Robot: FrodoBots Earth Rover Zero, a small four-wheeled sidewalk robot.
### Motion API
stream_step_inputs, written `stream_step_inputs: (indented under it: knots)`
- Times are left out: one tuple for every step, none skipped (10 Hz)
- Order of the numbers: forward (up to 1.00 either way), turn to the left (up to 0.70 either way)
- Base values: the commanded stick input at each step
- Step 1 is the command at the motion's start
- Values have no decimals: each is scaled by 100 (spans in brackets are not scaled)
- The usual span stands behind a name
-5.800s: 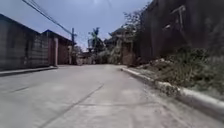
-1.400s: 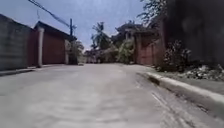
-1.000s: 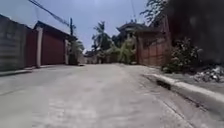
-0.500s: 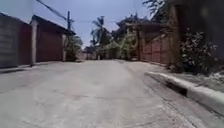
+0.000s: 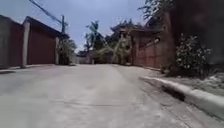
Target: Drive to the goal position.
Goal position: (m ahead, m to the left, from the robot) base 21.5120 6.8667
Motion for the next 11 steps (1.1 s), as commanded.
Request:
stream_step_inputs:
  knots:
    - [100, 3]
    - [100, 3]
    - [100, 3]
    - [100, 3]
    - [100, 3]
    - [100, 3]
    - [100, 3]
    - [100, 3]
    - [100, 3]
    - [100, 3]
    - [100, 3]
